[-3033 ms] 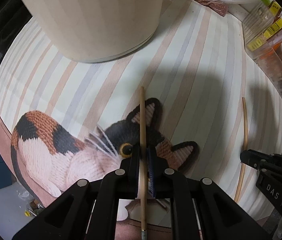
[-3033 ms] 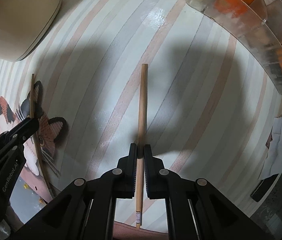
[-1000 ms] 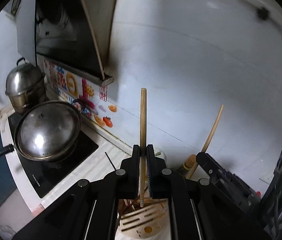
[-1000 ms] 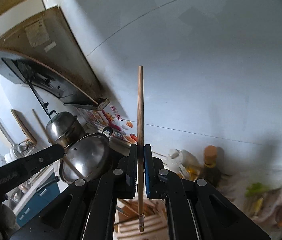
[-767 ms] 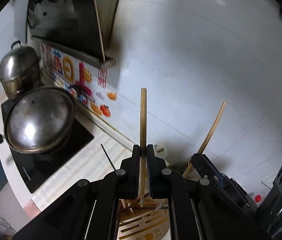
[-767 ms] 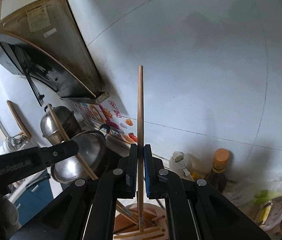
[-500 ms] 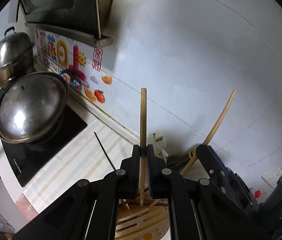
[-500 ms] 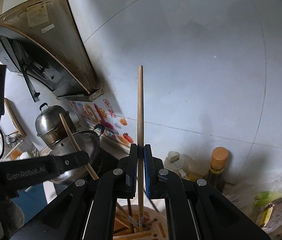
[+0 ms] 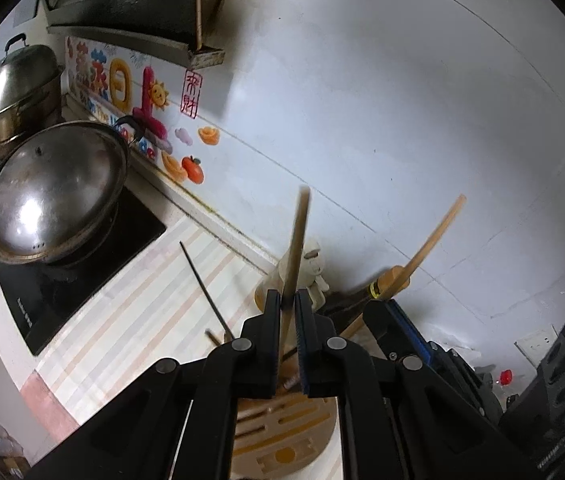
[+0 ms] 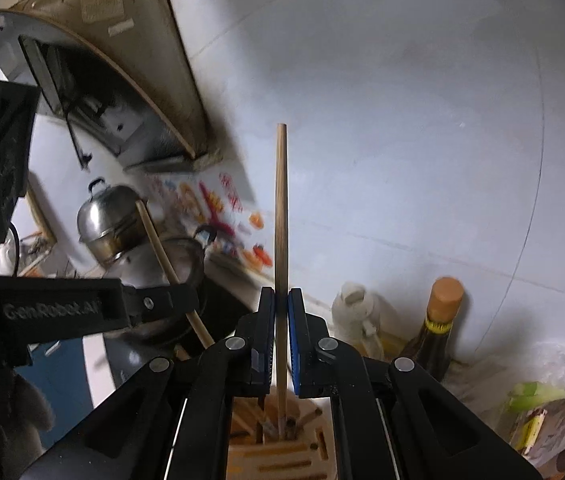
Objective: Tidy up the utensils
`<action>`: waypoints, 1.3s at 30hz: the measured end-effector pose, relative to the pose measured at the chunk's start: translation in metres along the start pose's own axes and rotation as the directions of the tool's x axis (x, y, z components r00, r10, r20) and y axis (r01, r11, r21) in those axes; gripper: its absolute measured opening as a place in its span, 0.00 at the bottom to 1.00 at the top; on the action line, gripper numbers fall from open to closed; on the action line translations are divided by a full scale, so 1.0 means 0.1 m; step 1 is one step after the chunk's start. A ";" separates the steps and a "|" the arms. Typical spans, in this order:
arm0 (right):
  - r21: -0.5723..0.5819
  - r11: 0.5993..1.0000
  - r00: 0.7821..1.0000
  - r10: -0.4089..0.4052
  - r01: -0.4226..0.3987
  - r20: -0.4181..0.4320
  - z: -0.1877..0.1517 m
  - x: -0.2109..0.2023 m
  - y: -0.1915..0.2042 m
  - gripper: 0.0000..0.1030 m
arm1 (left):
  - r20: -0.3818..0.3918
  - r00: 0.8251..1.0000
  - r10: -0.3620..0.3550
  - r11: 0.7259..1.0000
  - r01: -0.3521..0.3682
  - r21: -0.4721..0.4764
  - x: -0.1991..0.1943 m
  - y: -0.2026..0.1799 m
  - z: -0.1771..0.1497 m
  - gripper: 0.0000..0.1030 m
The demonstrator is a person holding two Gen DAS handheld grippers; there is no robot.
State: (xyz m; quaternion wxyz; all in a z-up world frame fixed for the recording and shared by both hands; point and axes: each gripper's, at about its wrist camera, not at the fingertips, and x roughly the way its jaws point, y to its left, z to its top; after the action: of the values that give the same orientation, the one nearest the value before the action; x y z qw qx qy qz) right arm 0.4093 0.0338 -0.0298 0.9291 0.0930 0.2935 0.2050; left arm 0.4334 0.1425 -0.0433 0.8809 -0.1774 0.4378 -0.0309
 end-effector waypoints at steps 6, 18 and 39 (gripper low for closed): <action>0.044 0.998 0.998 0.041 -0.039 -0.050 -0.04 -0.28 -0.14 0.37 | 0.037 0.998 0.057 0.998 -0.057 0.013 -0.29 -0.02 -0.10 0.36; -0.026 0.998 0.989 -0.056 0.053 -0.134 -0.39 -0.85 -0.23 0.98 | 0.196 0.926 0.323 0.944 -0.330 0.002 -0.84 0.07 -0.81 1.00; -0.126 0.974 0.968 -0.206 0.189 -0.140 -0.87 -1.55 -0.09 1.00 | 0.220 0.880 0.422 0.902 -0.431 -0.007 -1.18 0.00 -1.76 1.00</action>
State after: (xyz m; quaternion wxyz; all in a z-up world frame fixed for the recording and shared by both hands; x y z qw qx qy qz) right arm 0.2459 -0.0374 -0.0247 0.9234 -0.0048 0.3596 0.1339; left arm 0.2230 0.1171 -0.0512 0.9119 -0.0605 0.3669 0.1738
